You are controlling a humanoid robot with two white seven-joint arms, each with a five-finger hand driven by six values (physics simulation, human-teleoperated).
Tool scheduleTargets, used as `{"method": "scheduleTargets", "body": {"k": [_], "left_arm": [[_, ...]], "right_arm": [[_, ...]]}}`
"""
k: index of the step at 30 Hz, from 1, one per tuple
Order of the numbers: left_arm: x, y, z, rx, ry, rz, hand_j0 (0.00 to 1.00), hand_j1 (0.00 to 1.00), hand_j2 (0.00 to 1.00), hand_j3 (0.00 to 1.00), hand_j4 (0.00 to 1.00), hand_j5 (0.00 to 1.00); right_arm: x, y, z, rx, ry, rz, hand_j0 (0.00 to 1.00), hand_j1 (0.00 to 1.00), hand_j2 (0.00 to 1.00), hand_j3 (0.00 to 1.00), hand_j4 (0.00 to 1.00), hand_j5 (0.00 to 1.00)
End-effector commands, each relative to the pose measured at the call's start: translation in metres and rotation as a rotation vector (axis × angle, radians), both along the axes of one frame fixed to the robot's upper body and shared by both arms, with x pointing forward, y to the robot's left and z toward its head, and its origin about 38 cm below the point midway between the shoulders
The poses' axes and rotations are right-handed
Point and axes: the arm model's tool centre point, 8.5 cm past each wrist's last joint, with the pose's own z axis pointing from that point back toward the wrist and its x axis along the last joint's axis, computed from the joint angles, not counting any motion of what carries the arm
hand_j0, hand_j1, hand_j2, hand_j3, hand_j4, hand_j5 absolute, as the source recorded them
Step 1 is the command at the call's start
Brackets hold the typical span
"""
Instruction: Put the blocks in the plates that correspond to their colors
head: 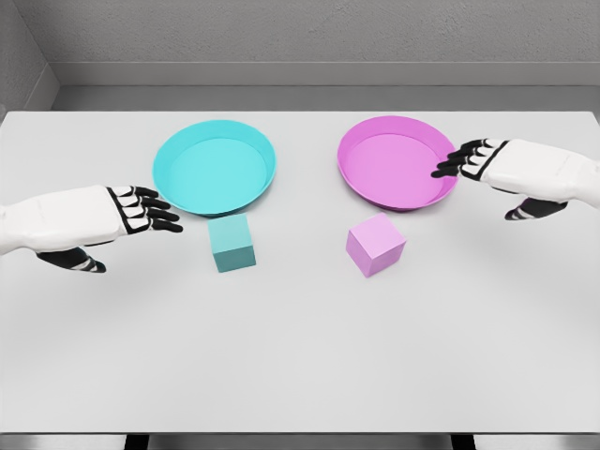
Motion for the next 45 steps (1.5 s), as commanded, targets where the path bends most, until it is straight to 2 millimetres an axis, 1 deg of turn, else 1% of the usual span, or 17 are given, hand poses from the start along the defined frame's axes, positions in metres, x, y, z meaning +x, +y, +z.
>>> {"method": "scheduleTargets", "body": {"k": [1,3,6,7,10,12,13,15,18,22,24,26,30,37,40,42,45], "left_arm": [[0.000,0.000,0.000,-0.005,0.004,0.002,1.00,1.00,1.00,1.00,1.00,1.00],[0.002,-0.004,0.001,-0.010,-0.005,-0.007,1.00,1.00,1.00,1.00,1.00,1.00],[0.010,-0.030,-0.006,0.016,-0.036,-0.070,1.00,1.00,1.00,1.00,1.00,1.00],[0.013,-0.041,-0.008,0.017,-0.035,-0.098,1.00,1.00,1.00,1.00,1.00,1.00],[0.018,-0.062,-0.016,0.036,-0.068,-0.145,1.00,1.00,1.00,1.00,1.00,1.00],[0.026,-0.069,-0.022,0.038,-0.074,-0.145,1.00,1.00,1.00,1.00,1.00,1.00],[0.030,-0.076,-0.025,0.042,-0.079,-0.157,1.00,1.00,1.00,1.00,1.00,1.00],[0.032,-0.077,-0.027,0.046,-0.075,-0.156,1.00,1.00,1.00,1.00,1.00,1.00],[0.043,-0.088,-0.038,0.047,-0.079,-0.152,1.00,1.00,1.00,1.00,1.00,1.00],[0.046,-0.094,-0.044,0.046,-0.074,-0.157,1.00,1.00,1.00,1.00,1.00,1.00],[0.052,-0.097,-0.048,0.048,-0.076,-0.150,1.00,1.00,1.00,1.00,1.00,1.00],[0.062,-0.108,-0.058,0.052,-0.076,-0.144,1.00,1.00,1.00,1.00,1.00,1.00],[0.061,-0.111,-0.062,0.063,-0.071,-0.155,1.00,1.00,1.00,1.00,1.00,1.00],[0.060,-0.114,-0.065,0.070,-0.071,-0.163,1.00,1.00,1.00,1.00,1.00,1.00],[0.061,-0.114,-0.065,0.075,-0.073,-0.163,1.00,1.00,1.00,1.00,1.00,1.00],[0.057,-0.118,-0.077,0.087,-0.048,-0.178,1.00,1.00,1.00,1.00,1.00,1.00],[0.058,-0.119,-0.078,0.092,-0.046,-0.180,1.00,1.00,1.00,1.00,1.00,1.00]], "right_arm": [[-0.001,0.000,0.002,0.000,-0.003,0.000,1.00,1.00,1.00,1.00,1.00,1.00],[0.000,-0.001,0.004,-0.001,-0.008,-0.001,1.00,1.00,1.00,1.00,1.00,1.00],[0.001,-0.003,0.010,0.000,-0.026,-0.009,1.00,1.00,1.00,1.00,1.00,1.00],[0.000,-0.002,0.005,-0.008,-0.021,-0.008,1.00,1.00,1.00,1.00,1.00,1.00],[-0.006,0.013,-0.002,-0.018,-0.009,0.038,1.00,1.00,1.00,1.00,1.00,1.00],[-0.014,0.035,-0.015,-0.021,0.020,0.102,1.00,1.00,1.00,1.00,1.00,1.00],[-0.016,0.043,-0.015,-0.015,0.017,0.126,1.00,1.00,1.00,1.00,1.00,1.00],[-0.019,0.051,-0.014,-0.006,0.009,0.149,1.00,1.00,1.00,1.00,1.00,1.00],[-0.021,0.058,-0.025,-0.019,0.033,0.167,1.00,1.00,1.00,1.00,1.00,1.00],[-0.023,0.083,-0.040,0.024,0.059,0.214,1.00,1.00,1.00,1.00,1.00,1.00],[-0.022,0.086,-0.039,0.031,0.055,0.220,1.00,1.00,1.00,1.00,1.00,1.00],[-0.016,0.086,-0.035,0.039,0.056,0.174,1.00,1.00,1.00,1.00,1.00,1.00],[-0.008,0.097,-0.036,0.090,0.070,0.109,1.00,1.00,1.00,1.00,1.00,1.00],[-0.011,0.120,-0.041,0.152,0.071,0.162,0.99,0.99,0.99,0.99,0.99,0.99],[-0.014,0.120,-0.051,0.160,0.100,0.151,0.96,0.96,0.96,0.96,0.96,0.96],[-0.016,0.119,-0.056,0.161,0.116,0.137,0.96,0.96,0.96,0.96,0.96,0.96],[-0.015,0.114,-0.063,0.162,0.146,0.083,0.97,0.97,0.97,0.97,0.97,0.97]]}}
